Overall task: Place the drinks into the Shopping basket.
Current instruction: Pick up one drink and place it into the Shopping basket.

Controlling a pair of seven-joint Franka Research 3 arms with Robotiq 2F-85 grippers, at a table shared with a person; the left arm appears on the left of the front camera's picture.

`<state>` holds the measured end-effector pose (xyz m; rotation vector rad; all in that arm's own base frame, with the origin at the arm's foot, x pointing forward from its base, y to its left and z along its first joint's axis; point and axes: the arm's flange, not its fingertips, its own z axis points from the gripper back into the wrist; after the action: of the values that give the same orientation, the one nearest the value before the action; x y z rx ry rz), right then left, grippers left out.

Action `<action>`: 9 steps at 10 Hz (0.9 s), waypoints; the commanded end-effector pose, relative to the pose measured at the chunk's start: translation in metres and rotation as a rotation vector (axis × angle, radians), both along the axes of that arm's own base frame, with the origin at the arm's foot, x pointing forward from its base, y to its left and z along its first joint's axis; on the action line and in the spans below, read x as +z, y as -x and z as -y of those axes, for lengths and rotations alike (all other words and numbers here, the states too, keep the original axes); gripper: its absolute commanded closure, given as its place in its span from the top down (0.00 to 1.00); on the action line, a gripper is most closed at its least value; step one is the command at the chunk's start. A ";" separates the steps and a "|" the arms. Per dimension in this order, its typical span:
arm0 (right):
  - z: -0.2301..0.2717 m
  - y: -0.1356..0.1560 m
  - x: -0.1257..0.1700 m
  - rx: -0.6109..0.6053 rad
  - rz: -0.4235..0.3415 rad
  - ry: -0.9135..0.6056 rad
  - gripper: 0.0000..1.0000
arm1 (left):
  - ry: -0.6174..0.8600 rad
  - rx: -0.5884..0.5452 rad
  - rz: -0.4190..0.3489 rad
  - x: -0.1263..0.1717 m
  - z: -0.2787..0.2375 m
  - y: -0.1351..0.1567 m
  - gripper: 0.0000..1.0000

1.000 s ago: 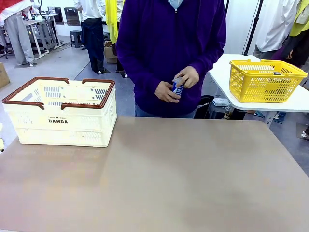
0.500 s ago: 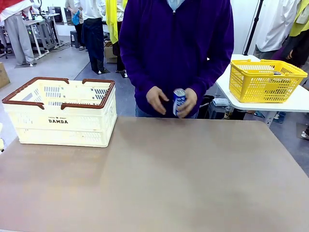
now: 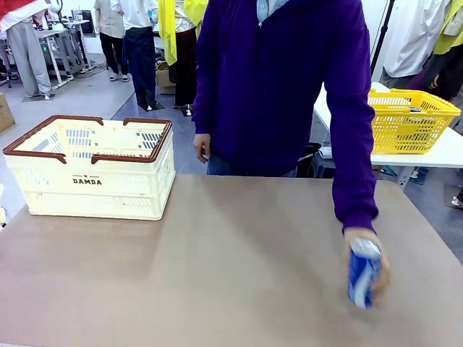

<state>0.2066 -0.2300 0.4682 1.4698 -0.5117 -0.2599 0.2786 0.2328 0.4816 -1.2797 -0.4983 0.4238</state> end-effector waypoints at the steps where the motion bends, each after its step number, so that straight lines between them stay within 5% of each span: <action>1: 0.002 0.003 0.002 0.014 0.003 0.015 1.00 | -0.014 -0.015 0.005 0.000 -0.002 0.003 1.00; 9: 0.002 0.003 0.002 0.014 0.003 0.015 1.00 | -0.014 -0.015 0.005 0.000 -0.002 0.003 1.00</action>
<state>0.2066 -0.2299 0.4682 1.4698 -0.5116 -0.2598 0.2786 0.2328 0.4816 -1.2797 -0.4982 0.4238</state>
